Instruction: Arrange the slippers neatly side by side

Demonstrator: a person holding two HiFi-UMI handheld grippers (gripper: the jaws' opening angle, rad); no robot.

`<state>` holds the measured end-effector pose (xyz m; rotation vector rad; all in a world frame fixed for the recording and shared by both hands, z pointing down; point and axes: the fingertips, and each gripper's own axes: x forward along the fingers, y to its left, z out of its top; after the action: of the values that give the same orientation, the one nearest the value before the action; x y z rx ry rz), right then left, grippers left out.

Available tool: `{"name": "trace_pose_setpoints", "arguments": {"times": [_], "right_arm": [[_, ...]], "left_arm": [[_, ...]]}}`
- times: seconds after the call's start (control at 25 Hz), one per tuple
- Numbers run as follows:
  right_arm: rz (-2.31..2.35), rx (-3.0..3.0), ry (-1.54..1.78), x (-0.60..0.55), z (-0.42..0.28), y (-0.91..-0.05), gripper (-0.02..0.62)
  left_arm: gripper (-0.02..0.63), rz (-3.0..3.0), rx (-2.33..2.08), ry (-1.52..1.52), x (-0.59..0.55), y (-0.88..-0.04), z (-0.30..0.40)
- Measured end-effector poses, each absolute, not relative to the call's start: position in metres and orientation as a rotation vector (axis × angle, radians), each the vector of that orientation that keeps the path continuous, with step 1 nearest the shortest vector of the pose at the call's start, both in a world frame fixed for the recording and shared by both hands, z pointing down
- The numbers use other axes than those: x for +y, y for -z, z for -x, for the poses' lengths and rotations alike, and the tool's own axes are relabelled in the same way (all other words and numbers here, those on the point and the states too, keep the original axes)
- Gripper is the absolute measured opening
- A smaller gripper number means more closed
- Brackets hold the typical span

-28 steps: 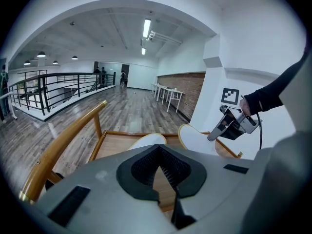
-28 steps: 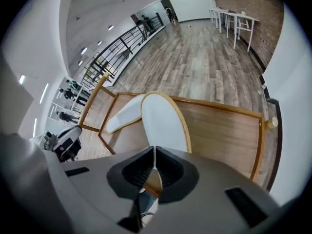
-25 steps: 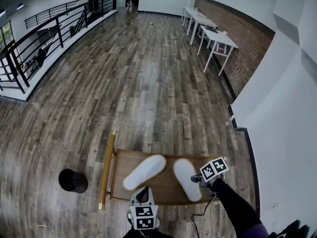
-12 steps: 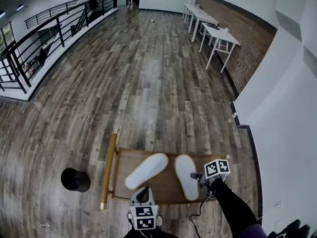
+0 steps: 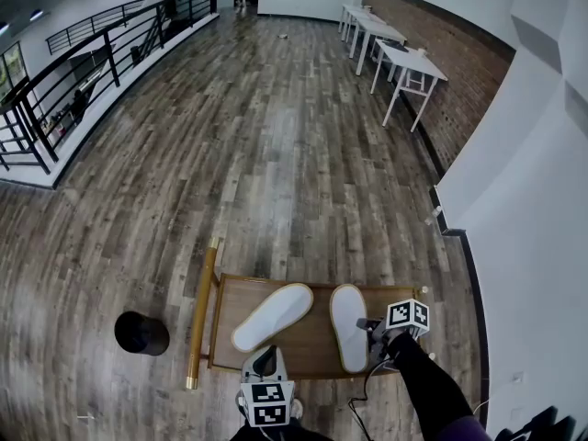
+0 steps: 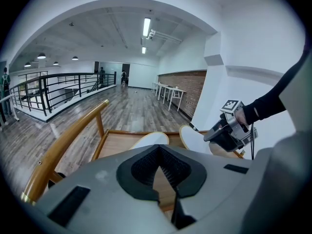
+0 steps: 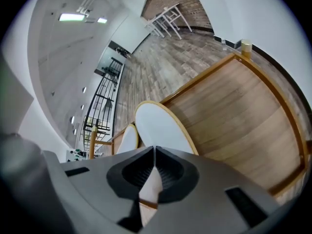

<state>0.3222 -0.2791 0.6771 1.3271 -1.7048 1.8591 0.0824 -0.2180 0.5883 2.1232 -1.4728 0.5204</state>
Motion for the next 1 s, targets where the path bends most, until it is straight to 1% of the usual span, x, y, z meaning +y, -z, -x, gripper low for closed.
{"name": "trace_pose_setpoints", "arguments": {"times": [0.16, 0.56, 1.0], "right_arm": [[-1.421, -1.657, -1.920, -0.280, -0.332, -0.686, 0.012], [-1.523, -1.583, -1.930, -0.282, -0.347, -0.700, 0.012], [-1.471, -1.598, -1.858, -0.286, -0.347, -0.709, 0.012]], "left_arm": [[-0.002, -2.114, -1.474, -0.526, -0.218, -0.591, -0.080], [-0.002, -2.111, -1.482, -0.539, -0.219, -0.592, -0.076], [-0.002, -2.099, -1.484, -0.549, -0.223, -0.597, -0.076]]}}
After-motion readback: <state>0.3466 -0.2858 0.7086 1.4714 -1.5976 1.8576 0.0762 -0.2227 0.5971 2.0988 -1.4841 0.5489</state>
